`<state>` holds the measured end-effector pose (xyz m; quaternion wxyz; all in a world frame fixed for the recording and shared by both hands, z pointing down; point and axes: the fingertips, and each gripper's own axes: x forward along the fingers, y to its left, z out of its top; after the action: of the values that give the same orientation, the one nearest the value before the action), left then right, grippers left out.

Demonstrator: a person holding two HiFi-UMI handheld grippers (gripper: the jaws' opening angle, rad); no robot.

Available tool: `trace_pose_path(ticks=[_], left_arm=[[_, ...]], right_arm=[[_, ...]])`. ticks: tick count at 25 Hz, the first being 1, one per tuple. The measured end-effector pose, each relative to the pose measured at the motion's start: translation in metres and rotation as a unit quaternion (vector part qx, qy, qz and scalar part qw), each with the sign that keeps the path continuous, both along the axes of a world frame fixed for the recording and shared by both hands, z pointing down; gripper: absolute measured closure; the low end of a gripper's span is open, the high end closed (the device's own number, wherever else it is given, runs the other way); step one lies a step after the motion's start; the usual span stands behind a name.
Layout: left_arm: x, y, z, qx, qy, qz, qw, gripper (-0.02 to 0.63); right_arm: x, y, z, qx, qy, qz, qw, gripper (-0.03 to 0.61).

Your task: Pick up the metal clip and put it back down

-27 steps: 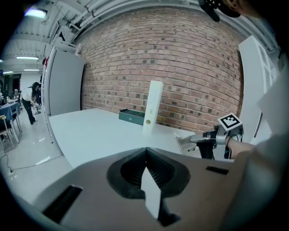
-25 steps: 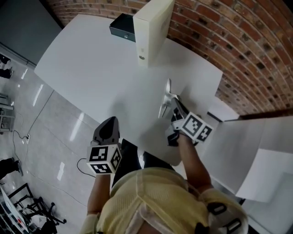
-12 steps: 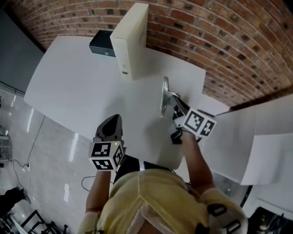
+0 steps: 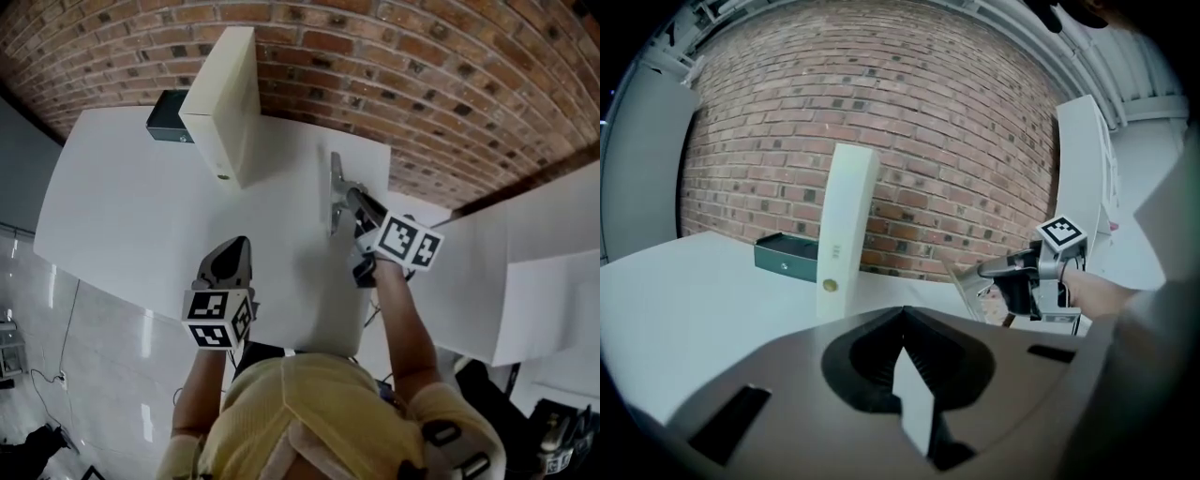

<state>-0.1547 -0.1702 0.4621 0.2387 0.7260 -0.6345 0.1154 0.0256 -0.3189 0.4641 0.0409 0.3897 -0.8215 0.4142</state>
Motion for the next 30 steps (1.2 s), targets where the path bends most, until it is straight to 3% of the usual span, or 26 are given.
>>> trace_pose_path(ticks=[19,30], left_arm=[[0.033,-0.085,0.007,0.010,0.004,0.055,0.9984,0.612],[0.037,-0.136,0.019,0.006,0.015,0.055,0.9984,0.612]], right_arm=[[0.044,-0.085,0.044,-0.025,0.020,0.071,0.997,0.572],[0.060,-0.114,0.079,-0.063,0.018,0.094,0.993,0.572]])
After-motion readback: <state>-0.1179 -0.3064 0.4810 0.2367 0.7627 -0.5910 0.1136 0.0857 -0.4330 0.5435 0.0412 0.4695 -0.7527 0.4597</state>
